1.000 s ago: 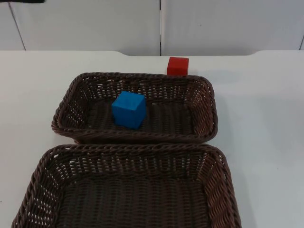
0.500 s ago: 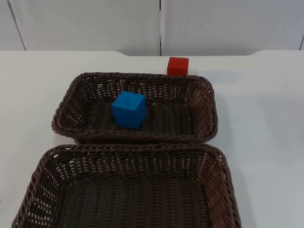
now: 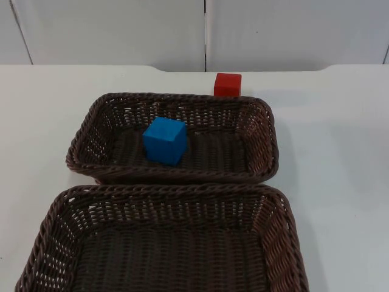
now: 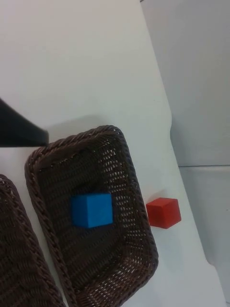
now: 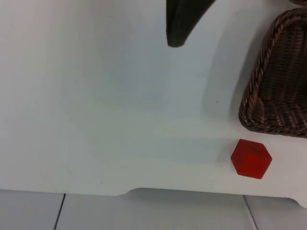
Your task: Pick up one cube with the left hand and place it into the upper basket. Pick up one cube with the right hand and place it into the lower basket.
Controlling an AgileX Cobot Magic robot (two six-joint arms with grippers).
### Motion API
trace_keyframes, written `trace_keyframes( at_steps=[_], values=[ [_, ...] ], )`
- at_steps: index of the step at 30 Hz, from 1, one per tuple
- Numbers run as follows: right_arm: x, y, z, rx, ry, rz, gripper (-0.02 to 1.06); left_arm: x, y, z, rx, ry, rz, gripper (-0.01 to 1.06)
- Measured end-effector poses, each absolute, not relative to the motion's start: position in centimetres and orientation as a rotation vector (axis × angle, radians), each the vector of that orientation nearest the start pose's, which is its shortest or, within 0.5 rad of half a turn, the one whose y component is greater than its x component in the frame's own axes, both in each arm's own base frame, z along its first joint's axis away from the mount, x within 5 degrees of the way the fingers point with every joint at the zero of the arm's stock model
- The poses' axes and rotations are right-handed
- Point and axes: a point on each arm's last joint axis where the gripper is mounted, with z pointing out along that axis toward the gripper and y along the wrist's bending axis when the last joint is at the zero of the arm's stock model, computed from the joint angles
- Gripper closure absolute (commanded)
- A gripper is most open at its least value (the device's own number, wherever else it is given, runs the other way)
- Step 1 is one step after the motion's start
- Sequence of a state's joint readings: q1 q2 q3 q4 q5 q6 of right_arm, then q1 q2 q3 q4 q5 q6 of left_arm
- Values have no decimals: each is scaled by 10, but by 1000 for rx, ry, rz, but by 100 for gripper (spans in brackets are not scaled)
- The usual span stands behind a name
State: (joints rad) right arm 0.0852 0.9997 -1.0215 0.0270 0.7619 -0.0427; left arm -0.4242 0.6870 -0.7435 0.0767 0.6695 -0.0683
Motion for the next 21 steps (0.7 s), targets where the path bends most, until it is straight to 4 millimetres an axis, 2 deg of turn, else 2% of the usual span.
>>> trace_keyframes(
  at_steps=[11,14,15,19,20,21],
  values=[
    [203,19,372,-130,2252,62,-1,120,-49,344,409,2064,-203,0],
    [221,22,371,-131,2323,74,-1,120,-49,344,409,2064,-203,0],
    [221,22,371,-131,2323,74,-1,120,-49,344,409,2064,-203,0],
    [266,31,367,-138,2417,126,-1,120,-49,344,409,2064,-203,0],
    [266,31,367,-138,2417,126,-1,120,-49,344,409,2064,-203,0],
    [277,35,366,-154,2431,135,-1,120,-49,344,409,2064,-203,0]
  ],
)
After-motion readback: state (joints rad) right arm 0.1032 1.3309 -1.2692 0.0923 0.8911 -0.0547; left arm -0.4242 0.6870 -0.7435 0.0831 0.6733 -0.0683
